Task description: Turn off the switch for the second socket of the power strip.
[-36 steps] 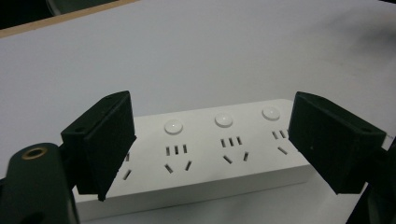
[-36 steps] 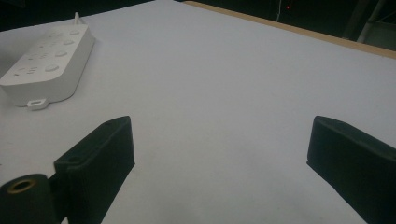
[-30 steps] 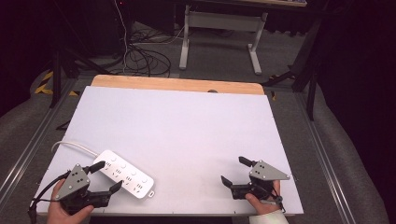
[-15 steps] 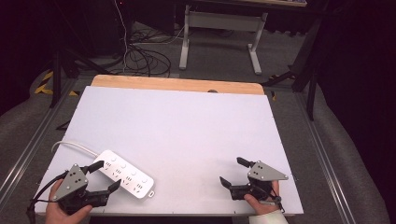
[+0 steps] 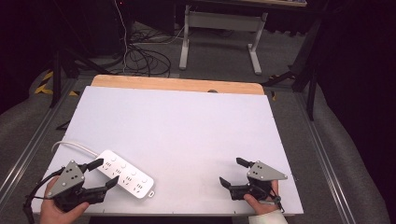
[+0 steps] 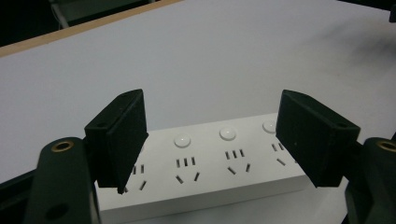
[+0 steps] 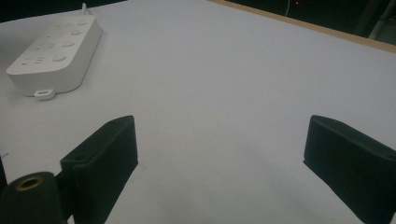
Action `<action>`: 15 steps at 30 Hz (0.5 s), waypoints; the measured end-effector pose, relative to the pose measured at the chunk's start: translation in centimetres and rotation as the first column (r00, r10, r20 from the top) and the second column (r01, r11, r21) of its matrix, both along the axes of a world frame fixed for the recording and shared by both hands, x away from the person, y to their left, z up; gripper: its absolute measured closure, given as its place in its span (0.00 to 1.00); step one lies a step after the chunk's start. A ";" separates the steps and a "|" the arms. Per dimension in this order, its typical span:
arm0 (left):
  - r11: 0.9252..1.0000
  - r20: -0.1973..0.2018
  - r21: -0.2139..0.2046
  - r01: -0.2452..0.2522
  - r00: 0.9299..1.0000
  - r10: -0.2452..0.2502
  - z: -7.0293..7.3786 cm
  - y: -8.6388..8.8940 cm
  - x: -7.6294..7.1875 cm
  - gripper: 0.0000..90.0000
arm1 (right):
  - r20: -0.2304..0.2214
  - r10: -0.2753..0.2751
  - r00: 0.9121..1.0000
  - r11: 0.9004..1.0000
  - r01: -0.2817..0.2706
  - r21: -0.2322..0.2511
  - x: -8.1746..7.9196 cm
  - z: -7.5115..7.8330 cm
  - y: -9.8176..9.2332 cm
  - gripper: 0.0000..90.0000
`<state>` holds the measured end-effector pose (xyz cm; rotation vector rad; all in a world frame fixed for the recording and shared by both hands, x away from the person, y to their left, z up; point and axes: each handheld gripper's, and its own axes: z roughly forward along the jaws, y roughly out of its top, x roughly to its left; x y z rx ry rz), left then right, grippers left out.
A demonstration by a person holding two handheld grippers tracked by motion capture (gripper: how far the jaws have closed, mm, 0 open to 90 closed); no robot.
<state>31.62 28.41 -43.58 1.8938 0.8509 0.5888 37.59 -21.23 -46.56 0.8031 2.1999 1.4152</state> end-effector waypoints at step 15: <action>1.000 -0.002 0.002 -0.018 1.000 0.018 1.2 0.1 0.7 0.29 | -0.003 0.001 1.000 1.000 -0.001 -0.001 0.0 -0.1 0.0 0.11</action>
